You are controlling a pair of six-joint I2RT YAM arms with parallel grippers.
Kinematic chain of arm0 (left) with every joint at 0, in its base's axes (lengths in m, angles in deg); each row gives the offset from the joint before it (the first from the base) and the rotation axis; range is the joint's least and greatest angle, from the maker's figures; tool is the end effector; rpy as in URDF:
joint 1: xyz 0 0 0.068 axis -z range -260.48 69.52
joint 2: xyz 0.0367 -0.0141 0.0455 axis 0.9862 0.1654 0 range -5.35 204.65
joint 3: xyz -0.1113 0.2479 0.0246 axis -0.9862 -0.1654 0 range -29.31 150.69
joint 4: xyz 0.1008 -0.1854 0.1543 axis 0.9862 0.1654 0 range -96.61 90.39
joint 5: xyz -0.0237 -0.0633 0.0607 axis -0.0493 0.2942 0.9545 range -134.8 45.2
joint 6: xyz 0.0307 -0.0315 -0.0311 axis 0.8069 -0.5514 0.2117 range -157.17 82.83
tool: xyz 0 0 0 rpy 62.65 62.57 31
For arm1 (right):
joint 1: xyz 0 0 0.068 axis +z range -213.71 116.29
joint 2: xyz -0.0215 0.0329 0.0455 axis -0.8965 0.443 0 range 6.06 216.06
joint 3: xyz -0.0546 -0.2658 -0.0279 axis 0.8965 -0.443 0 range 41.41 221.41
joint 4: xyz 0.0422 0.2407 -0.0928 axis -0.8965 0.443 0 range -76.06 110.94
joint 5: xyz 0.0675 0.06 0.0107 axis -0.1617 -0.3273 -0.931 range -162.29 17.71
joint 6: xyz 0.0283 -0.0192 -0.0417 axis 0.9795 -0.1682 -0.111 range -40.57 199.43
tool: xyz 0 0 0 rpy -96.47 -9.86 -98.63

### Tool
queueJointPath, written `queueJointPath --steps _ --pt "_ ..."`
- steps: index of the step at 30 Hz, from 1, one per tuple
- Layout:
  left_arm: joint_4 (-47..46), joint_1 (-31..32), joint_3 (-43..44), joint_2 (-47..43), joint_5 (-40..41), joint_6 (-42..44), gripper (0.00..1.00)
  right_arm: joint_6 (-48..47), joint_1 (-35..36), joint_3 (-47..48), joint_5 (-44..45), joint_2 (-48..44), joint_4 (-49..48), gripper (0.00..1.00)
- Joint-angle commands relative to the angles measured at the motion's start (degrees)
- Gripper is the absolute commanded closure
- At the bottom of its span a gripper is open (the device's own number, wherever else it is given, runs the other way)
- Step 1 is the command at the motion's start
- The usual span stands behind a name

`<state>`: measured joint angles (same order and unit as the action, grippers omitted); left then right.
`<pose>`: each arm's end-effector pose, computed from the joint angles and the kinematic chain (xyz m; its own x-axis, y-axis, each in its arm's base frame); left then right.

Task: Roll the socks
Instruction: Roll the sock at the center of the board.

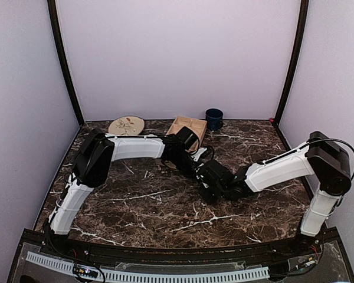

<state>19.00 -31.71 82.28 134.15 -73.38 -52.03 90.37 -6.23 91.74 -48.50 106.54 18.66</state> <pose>0.3351 -0.4082 0.1388 -0.7297 0.4909 -0.4761 0.6836 0.5077 -0.5243 0.1908 0.2724 0.1363 -0.5544 -0.5467 -0.6276 -0.5515 0.8060 -0.2149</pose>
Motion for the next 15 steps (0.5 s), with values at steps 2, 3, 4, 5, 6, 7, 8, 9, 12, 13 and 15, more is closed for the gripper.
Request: queueJointPath --steps 2,3,4,5,6,7,8,9,12,13,15 --pt "11.68 1.59 -3.34 5.92 2.15 0.11 0.48 4.25 -2.59 0.73 -2.33 5.92 10.80 0.62" --pt "11.62 1.53 -3.39 5.88 2.00 0.07 0.48 4.66 -2.62 0.66 -2.73 6.34 11.03 0.63" --pt "11.58 1.50 -3.34 5.87 1.91 -0.07 0.48 5.12 -2.67 0.61 -2.92 6.73 11.17 0.65" --pt "11.62 1.50 -3.37 5.94 1.91 -0.19 0.48 5.67 -2.71 0.51 -3.16 7.00 11.35 0.67" --pt "11.68 1.50 -3.39 5.88 1.93 -0.18 0.48 6.08 -2.84 0.48 -3.33 7.15 11.61 0.69" --pt "11.73 1.50 -3.40 5.87 1.99 -0.25 0.48 6.56 -2.93 0.38 -3.52 7.21 11.71 0.72" --pt "11.86 1.50 -3.40 5.88 2.07 -0.28 0.48 6.94 -3.12 0.13 -3.87 7.22 11.80 0.74" --pt "11.90 1.50 -3.38 5.89 2.20 -0.34 0.47 7.31 -3.36 -0.15 -4.32 7.12 11.79 0.76" --pt "12.30 1.50 -3.47 5.92 2.57 -0.76 0.46 8.11 -4.00 -0.47 -5.39 7.00 12.04 0.81" --pt "12.41 1.50 -3.52 5.90 2.84 -0.93 0.45 8.28 -4.13 -0.40 -5.67 7.07 12.30 0.82" --pt "12.61 1.50 -3.50 5.79 3.39 -1.28 0.44 8.71 -4.66 -0.23 -6.57 7.38 12.96 0.83"
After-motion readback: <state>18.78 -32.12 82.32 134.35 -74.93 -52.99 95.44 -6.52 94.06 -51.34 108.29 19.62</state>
